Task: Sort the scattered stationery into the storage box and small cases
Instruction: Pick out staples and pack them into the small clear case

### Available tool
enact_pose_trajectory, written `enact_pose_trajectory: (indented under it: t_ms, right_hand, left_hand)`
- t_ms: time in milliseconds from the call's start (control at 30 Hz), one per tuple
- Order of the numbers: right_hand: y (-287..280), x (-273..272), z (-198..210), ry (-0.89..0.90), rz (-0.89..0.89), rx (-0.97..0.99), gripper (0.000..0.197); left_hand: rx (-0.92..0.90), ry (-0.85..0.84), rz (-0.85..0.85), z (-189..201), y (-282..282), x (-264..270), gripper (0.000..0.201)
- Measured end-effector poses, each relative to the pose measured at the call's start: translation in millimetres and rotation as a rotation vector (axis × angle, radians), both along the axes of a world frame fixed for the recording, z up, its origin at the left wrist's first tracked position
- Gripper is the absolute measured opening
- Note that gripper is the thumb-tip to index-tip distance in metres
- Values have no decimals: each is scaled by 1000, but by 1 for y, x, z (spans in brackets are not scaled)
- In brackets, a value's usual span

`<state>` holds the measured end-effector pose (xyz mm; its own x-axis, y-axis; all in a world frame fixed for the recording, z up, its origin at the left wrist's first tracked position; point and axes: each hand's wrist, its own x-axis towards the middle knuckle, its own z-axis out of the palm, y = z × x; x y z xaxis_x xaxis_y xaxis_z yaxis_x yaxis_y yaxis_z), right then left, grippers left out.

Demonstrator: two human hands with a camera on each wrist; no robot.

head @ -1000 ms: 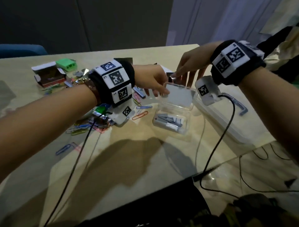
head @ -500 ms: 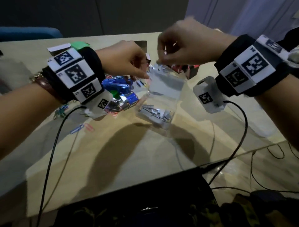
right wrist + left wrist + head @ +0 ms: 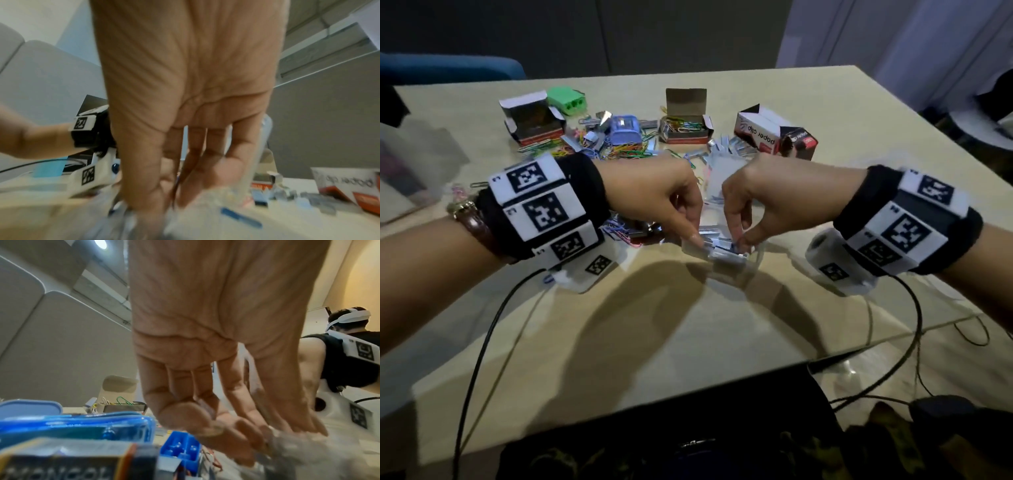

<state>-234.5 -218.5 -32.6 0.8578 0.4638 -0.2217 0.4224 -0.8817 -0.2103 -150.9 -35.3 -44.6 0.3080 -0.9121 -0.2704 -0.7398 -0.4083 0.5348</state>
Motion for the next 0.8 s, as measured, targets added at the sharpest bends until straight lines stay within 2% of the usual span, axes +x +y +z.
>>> enact_pose_trajectory:
  t_ms: [133, 233, 300, 400, 500, 633, 733, 800]
  right_hand:
    - [2, -10, -10, -170, -40, -50, 10]
    - [4, -9, -10, -204, -25, -88, 22]
    - [2, -6, -9, -213, -16, -101, 22]
    - [-4, -2, -9, -149, -26, -55, 16]
    - [-10, 0, 0, -74, -49, -16, 21]
    - [-17, 0, 13, -151, -53, -96, 26]
    - [-19, -1, 12, -88, -67, -211, 26]
    - [-18, -2, 10, -32, -70, -169, 24]
  left_hand:
    - [-10, -12, 46, -3, 0, 0, 26]
    - [-38, -65, 73, -1, 0, -1, 26]
    - [-37, -111, 86, 0, 0, -1, 23]
    - [-23, -157, 105, 3, 3, -2, 20]
    - [-37, -215, 107, 4, 6, -5, 23]
    - [-44, -276, 92, 2, 3, -8, 46]
    - [-2, -324, 84, 2, -1, -8, 59]
    - [58, -345, 62, 1, -4, -8, 59]
